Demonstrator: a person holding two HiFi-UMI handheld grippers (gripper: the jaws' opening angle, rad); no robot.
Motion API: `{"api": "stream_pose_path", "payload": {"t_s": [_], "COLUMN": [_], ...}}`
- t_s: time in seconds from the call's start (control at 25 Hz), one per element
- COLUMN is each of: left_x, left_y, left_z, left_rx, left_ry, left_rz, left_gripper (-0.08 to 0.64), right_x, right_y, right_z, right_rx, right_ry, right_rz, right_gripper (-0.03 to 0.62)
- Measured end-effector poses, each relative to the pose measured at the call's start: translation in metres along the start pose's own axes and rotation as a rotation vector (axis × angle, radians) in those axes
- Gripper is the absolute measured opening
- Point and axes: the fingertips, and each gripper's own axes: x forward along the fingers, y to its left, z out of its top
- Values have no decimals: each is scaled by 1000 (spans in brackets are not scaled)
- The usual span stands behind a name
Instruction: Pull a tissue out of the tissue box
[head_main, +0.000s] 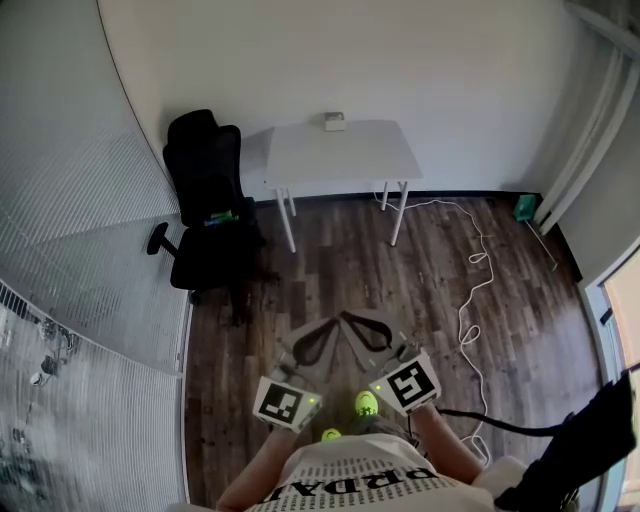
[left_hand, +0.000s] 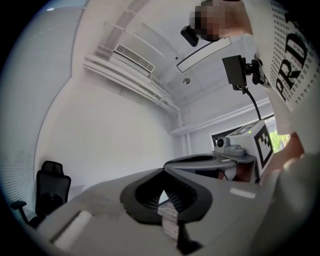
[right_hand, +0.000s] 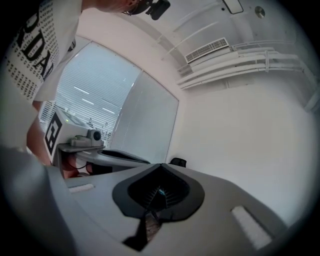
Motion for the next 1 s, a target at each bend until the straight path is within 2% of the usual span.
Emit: {"api": "stream_pose_path", "payload": {"t_s": [0.28,0.52,0.72,1.0], "left_x": [51,90,119,151], "left_y": [5,4,-4,-5], "left_z": [-22,-36,-46,-57], "left_rx": [-49,-16,-20,-22], "left_ry": [52,80,87,112], "left_rz": [11,29,44,16], "left_gripper": [-9,-9,-9,-9], "right_x": [4,4,-4,-6], "right_y": [-48,-85,-113,-145], "right_z": [-28,-48,-60,-72], "right_rx": [31,71,84,110], "right_ry": [32,34,34,41], "right_rz": [42,81,81,60], "right_gripper": [5,5,5,5]}}
